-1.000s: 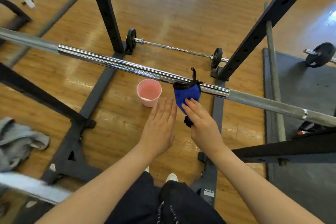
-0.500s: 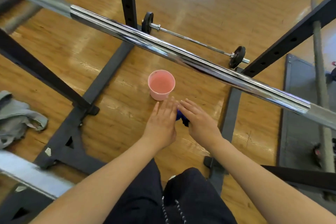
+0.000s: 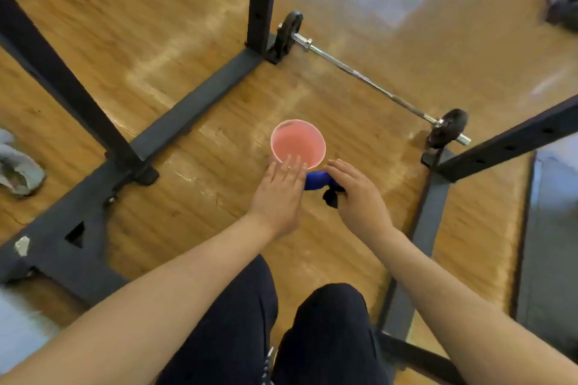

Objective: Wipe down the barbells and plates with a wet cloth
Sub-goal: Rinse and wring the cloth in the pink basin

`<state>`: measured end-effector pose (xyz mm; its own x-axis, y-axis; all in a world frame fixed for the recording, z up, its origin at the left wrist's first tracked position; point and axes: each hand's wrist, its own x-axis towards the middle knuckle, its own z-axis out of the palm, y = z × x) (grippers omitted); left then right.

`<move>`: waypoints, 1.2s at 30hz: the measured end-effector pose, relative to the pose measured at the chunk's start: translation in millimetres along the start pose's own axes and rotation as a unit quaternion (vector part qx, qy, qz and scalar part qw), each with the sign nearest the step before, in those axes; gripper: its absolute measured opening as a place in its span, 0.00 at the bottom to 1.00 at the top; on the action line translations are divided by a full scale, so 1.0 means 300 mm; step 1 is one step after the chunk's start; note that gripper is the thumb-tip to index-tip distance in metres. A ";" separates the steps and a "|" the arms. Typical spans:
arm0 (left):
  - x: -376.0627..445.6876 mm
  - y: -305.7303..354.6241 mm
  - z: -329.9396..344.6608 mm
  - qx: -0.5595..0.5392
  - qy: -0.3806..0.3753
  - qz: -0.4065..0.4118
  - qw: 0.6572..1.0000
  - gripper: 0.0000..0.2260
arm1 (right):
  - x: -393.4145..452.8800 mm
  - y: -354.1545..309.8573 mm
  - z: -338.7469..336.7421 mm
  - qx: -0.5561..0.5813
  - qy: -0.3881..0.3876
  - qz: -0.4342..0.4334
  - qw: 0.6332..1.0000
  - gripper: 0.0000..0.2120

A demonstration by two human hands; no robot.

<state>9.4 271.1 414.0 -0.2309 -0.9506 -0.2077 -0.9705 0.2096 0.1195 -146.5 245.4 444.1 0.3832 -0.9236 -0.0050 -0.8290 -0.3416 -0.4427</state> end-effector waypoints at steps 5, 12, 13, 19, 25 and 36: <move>0.219 -0.053 0.264 -0.005 0.067 -0.010 0.998 0.32 | 0.118 0.229 0.249 0.019 0.038 -0.064 0.997 0.22; 0.513 -0.145 0.619 -0.004 0.069 -0.022 0.997 0.31 | 0.266 0.468 0.617 0.000 0.138 -0.093 0.986 0.21; 0.544 -0.151 0.664 -0.008 0.069 -0.030 0.997 0.31 | 0.275 0.494 0.658 0.003 0.152 -0.089 0.984 0.21; 0.659 -0.178 0.803 -0.079 0.040 -0.035 0.995 0.32 | 0.327 0.589 0.819 -0.006 0.155 -0.035 0.987 0.21; 0.776 -0.248 0.829 -0.302 0.073 -0.094 0.946 0.24 | 0.423 0.598 0.860 -0.083 0.141 -0.116 0.980 0.18; 0.879 -0.298 0.870 -0.729 -0.124 -0.193 0.645 0.16 | 0.573 0.727 0.880 -0.140 0.201 -0.219 0.945 0.21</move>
<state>16.9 61.5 95.2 -0.1718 -0.7639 -0.6221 0.0962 -0.6414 0.7611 -154.1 57.9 110.1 0.5752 -0.6552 0.4897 -0.7235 -0.6868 -0.0691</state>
